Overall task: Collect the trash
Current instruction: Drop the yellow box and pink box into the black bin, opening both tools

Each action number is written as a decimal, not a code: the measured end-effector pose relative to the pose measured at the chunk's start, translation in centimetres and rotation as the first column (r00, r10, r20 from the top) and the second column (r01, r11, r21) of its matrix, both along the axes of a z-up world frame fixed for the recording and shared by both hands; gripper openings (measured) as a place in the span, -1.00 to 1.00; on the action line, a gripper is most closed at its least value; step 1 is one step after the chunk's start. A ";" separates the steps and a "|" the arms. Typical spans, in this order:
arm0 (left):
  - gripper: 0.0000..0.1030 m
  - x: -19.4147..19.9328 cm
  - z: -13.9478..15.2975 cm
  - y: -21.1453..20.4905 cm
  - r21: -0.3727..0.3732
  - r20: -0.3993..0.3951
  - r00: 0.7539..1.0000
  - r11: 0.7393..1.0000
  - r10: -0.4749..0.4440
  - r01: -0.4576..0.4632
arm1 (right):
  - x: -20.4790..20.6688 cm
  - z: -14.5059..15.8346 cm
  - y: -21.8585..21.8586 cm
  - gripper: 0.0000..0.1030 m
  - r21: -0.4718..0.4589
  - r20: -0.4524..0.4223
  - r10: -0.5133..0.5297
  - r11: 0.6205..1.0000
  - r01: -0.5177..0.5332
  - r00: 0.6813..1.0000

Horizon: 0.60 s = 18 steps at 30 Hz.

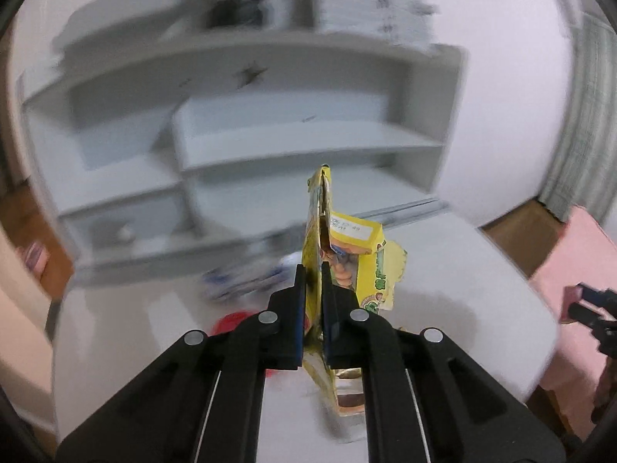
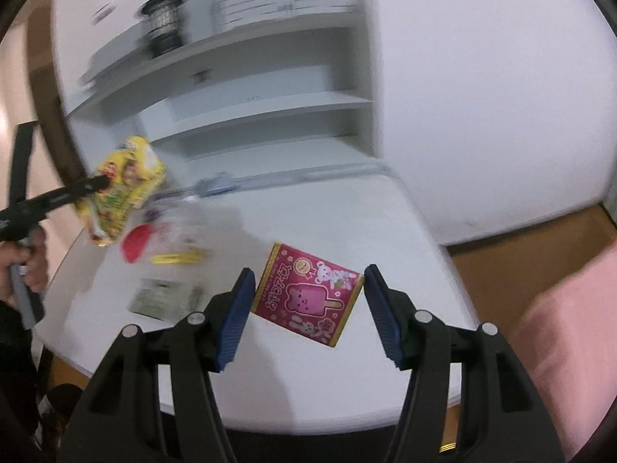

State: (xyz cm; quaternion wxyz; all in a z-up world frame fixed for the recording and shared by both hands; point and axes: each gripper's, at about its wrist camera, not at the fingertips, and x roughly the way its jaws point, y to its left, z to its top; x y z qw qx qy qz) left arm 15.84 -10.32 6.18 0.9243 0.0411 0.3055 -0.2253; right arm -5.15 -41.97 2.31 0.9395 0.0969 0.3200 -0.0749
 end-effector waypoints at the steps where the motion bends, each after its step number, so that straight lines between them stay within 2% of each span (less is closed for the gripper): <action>1: -0.89 -0.9 0.7 -2.0 -0.014 0.005 0.999 0.999 -0.051 0.051 | -1.4 -0.2 -1.3 0.12 0.008 0.002 -0.037 0.999 0.037 0.999; 3: -0.89 -2.6 1.4 -5.6 -0.034 0.006 0.990 0.989 -0.144 0.144 | -4.8 -0.8 -4.0 0.12 0.016 0.001 -0.125 0.992 0.125 0.992; 5: -0.89 -5.2 1.7 -10.5 -0.044 0.012 0.966 0.965 -0.258 0.258 | -8.0 -1.7 -6.6 0.12 0.034 -0.011 -0.208 0.977 0.208 0.978; 7: -0.89 -8.2 1.6 -15.3 -0.050 0.006 0.927 0.926 -0.375 0.375 | -11.8 -3.1 -9.2 0.11 0.048 -0.033 -0.299 0.953 0.300 0.954; 9: -0.89 -11.2 0.7 -20.0 -0.051 -0.014 0.876 0.876 -0.482 0.480 | -15.9 -4.8 -11.7 0.12 0.071 -0.060 -0.387 0.918 0.391 0.920; 13: -0.89 -18.4 -3.2 -28.8 -0.059 -0.082 0.746 0.751 -0.661 0.658 | -23.0 -8.8 -15.5 0.11 0.111 -0.127 -0.526 0.835 0.539 0.841; 16: -0.89 -23.2 -7.6 -34.1 -0.080 -0.164 0.646 0.662 -0.746 0.745 | -27.7 -12.5 -18.0 0.11 0.149 -0.193 -0.596 0.767 0.624 0.779; 18: -0.88 -25.5 -10.7 -36.7 -0.083 -0.210 0.596 0.622 -0.775 0.779 | -30.2 -15.2 -19.4 0.11 0.166 -0.242 -0.629 0.723 0.670 0.739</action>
